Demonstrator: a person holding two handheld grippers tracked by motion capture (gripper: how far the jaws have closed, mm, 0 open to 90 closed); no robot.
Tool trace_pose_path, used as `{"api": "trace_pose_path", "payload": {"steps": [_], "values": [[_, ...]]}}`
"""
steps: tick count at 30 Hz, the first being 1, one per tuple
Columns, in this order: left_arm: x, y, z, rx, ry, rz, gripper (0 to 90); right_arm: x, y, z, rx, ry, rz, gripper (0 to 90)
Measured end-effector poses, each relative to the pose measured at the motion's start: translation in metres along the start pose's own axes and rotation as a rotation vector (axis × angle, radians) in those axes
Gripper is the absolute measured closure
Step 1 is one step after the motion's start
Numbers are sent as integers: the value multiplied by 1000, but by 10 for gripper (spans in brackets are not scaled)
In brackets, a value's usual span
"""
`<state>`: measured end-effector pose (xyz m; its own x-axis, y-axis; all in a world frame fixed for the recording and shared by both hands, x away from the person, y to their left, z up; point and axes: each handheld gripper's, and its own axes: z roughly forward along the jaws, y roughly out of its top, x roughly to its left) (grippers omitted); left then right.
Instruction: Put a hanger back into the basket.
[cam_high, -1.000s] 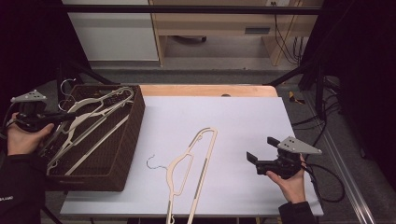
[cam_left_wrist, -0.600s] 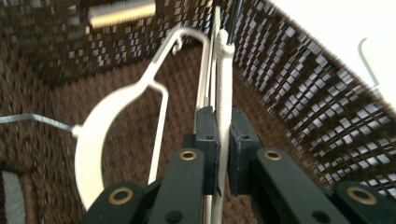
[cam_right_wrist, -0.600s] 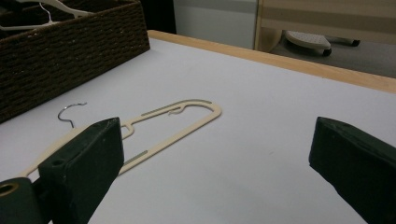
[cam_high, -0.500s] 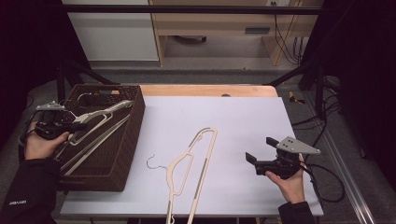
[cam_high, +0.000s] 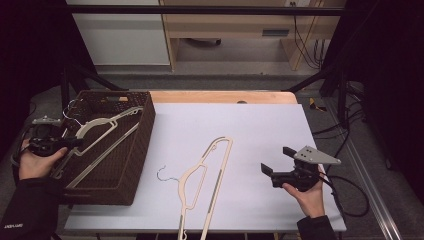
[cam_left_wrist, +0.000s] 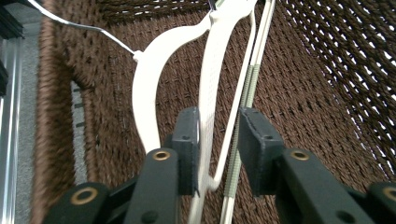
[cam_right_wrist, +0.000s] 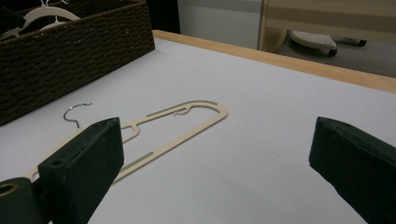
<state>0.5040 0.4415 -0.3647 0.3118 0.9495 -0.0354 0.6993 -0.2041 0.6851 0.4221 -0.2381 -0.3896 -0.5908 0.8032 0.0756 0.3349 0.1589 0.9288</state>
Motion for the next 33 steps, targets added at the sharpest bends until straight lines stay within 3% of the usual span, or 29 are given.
{"api": "trace_pose_path", "payload": {"steps": [4, 8, 12, 15, 24, 28, 33], "values": [[-4, -4, -13, -43, 3, 6, 646, 1, 0, 2, 3, 7, -2, 34], [-17, -6, -24, -106, -41, 17, 604, 2, 1, 2, 5, 8, -5, 34], [-41, -7, -35, -176, -91, 54, 541, 3, 4, 2, -4, 11, -6, 34], [-58, -6, -39, -200, -118, 91, 482, 4, 5, 2, -4, 10, -11, 34], [-113, -11, -45, -345, -232, 133, 314, 9, 9, 2, -12, 16, -23, 33], [-135, -15, -45, -381, -287, 145, 238, 13, 10, 7, -4, 25, -30, 33], [-158, -22, -41, -386, -325, 158, 148, 17, 11, 15, 6, 41, -41, 33]]}}
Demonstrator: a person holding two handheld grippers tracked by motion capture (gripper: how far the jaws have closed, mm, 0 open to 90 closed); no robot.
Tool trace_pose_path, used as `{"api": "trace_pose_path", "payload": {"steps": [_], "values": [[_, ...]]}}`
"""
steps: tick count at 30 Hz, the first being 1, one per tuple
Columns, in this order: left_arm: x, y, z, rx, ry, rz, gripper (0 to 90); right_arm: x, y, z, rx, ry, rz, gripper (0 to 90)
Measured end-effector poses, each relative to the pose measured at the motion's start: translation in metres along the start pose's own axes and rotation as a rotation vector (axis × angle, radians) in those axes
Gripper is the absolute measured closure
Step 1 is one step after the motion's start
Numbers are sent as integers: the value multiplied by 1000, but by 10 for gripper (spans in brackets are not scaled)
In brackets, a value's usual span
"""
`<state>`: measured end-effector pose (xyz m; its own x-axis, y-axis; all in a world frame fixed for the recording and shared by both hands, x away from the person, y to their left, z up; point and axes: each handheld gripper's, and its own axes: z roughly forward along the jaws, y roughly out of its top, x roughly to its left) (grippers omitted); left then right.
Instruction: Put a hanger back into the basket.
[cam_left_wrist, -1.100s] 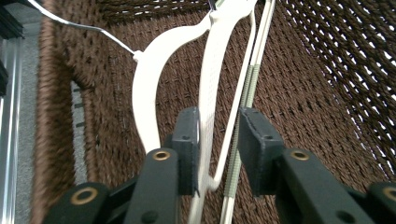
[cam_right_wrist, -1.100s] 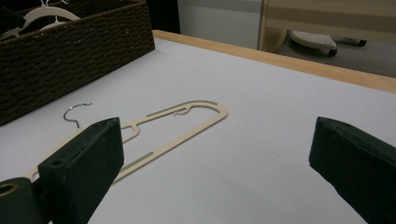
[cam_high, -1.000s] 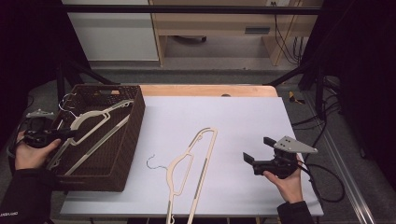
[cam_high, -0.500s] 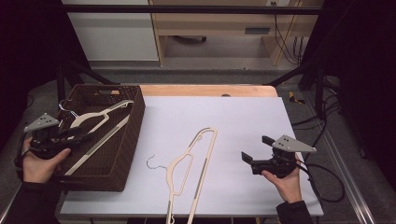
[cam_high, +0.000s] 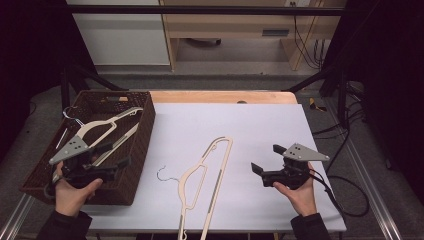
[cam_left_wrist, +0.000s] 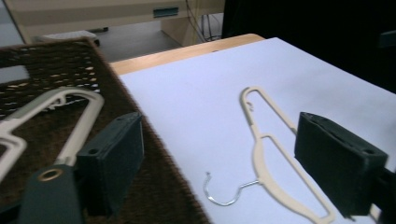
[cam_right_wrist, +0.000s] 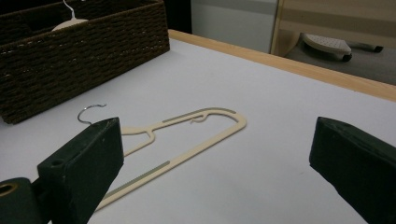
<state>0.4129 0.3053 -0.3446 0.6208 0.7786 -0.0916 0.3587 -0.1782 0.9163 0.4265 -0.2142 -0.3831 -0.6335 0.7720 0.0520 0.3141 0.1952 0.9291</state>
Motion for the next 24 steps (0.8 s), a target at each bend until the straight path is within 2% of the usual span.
{"api": "trace_pose_path", "payload": {"steps": [8, 13, 15, 18, 24], "values": [[-29, -14, 17, -7, -69, 8, 107, 3, 0, 10, 18, 17, 9, 34], [-44, -22, 24, 3, -101, 17, 105, 6, 2, 15, 26, 30, -8, 36], [-52, -26, 26, 10, -112, 40, 103, 9, 3, 19, 26, 36, -11, 39], [-57, -30, 29, 16, -138, 46, 102, 13, 6, 25, 32, 46, -17, 41], [-65, -45, 37, 45, -153, 54, 100, 22, 11, 39, 53, 78, -37, 46]]}}
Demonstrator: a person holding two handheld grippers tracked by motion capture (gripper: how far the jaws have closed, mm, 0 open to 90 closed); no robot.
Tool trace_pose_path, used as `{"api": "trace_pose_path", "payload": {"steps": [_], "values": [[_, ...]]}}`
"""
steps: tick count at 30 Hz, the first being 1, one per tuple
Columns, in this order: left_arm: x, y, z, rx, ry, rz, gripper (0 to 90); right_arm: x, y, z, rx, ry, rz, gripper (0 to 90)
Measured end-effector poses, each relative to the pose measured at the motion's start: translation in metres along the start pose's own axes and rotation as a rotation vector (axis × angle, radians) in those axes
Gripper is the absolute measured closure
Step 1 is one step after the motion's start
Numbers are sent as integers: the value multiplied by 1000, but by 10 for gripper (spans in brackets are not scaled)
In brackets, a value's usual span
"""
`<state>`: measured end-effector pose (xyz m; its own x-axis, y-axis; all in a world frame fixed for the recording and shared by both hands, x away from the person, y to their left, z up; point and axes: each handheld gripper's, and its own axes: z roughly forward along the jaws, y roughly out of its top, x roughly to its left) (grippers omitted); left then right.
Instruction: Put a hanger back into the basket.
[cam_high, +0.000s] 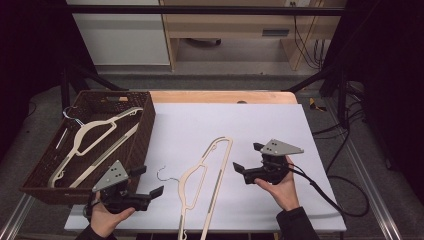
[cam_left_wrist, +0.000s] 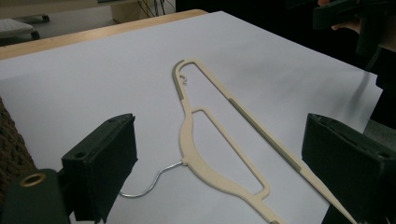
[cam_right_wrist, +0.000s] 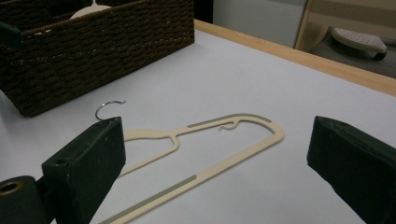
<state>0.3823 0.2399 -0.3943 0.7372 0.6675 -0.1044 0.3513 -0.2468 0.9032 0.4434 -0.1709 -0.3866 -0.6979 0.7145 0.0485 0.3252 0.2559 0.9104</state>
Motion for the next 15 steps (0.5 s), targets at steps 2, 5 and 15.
{"api": "trace_pose_path", "payload": {"steps": [2, 5, 15], "values": [[0, -4, 2, 9, -2, -8, 100, 3, 2, 5, 6, 10, -1, 50], [-1, -9, 3, 27, 6, 12, 100, 7, 4, 14, 16, 24, -7, 61], [-4, -20, 5, 50, -19, 22, 98, 24, 15, 47, 51, 58, -47, 86]]}}
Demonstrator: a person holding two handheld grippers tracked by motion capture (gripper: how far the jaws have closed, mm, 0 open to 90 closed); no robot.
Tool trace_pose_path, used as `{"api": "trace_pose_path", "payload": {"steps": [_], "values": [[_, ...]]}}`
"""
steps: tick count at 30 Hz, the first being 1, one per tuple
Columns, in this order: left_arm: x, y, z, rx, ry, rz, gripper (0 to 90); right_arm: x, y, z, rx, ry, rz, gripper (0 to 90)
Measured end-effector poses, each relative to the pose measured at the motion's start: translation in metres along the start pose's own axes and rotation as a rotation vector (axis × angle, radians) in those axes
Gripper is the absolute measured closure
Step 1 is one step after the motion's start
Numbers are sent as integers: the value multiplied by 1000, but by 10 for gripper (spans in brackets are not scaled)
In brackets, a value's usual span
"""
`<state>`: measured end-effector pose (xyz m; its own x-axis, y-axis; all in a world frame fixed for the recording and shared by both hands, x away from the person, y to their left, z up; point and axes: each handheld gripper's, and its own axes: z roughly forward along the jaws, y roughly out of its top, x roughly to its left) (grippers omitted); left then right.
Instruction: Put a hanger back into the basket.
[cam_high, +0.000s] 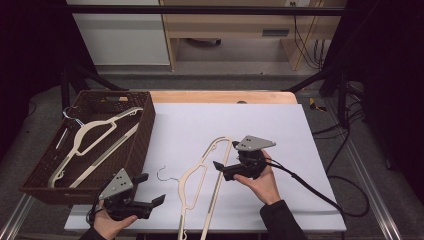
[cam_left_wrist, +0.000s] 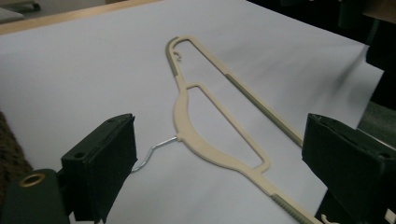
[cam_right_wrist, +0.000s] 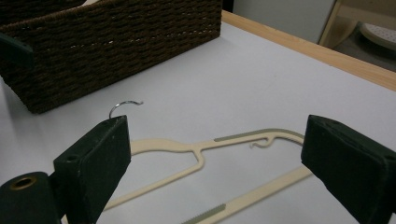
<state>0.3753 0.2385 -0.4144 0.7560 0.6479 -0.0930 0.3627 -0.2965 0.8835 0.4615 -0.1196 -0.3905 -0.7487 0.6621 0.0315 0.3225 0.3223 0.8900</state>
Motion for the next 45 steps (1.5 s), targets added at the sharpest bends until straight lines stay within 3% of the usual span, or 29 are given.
{"api": "trace_pose_path", "payload": {"steps": [8, 17, 27, 45], "values": [[-2, -10, 9, 45, -12, 3, 96, 9, 7, 19, 27, 31, -6, 99], [-5, -21, 12, 92, -22, 2, 97, 22, 14, 40, 66, 66, -46, 147], [-7, -30, 21, 154, -28, 23, 98, 40, 19, 76, 116, 102, -93, 230], [-2, -35, 24, 174, -31, 23, 104, 68, 10, 127, 219, 177, -162, 418]]}}
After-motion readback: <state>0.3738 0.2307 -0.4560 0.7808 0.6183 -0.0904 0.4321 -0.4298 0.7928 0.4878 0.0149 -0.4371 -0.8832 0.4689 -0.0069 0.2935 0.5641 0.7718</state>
